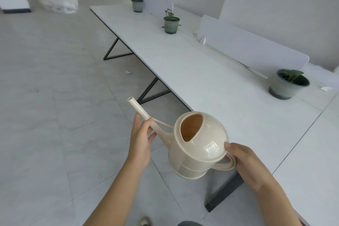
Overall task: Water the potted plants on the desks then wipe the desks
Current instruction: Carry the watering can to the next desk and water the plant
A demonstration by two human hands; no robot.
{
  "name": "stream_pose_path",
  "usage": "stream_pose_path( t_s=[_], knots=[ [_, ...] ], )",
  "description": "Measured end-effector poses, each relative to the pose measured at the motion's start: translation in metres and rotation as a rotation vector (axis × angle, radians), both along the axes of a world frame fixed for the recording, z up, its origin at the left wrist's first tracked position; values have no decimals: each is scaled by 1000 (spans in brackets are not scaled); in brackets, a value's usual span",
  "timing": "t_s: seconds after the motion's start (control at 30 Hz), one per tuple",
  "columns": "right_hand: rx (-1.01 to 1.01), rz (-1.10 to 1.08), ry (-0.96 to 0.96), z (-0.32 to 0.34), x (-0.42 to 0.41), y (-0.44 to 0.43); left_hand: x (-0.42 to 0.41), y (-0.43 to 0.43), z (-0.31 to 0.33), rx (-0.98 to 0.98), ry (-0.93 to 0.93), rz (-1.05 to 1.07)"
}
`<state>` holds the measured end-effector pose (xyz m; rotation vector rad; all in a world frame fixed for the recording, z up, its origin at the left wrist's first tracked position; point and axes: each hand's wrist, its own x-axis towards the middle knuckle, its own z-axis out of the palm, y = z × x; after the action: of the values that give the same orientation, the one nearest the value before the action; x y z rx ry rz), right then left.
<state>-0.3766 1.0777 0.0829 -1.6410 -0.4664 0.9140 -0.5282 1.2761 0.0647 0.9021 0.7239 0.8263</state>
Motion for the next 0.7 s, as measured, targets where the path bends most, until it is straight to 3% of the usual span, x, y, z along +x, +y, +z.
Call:
stream_pose_path(
  t_s=[0.33, 0.7],
  knots=[
    [-35, -179, 61, -14, 29, 43, 66, 55, -24, -125, 74, -113],
    [-24, -291, 57, -19, 153, 66, 224, 85, -11, -94, 74, -237]
  ],
)
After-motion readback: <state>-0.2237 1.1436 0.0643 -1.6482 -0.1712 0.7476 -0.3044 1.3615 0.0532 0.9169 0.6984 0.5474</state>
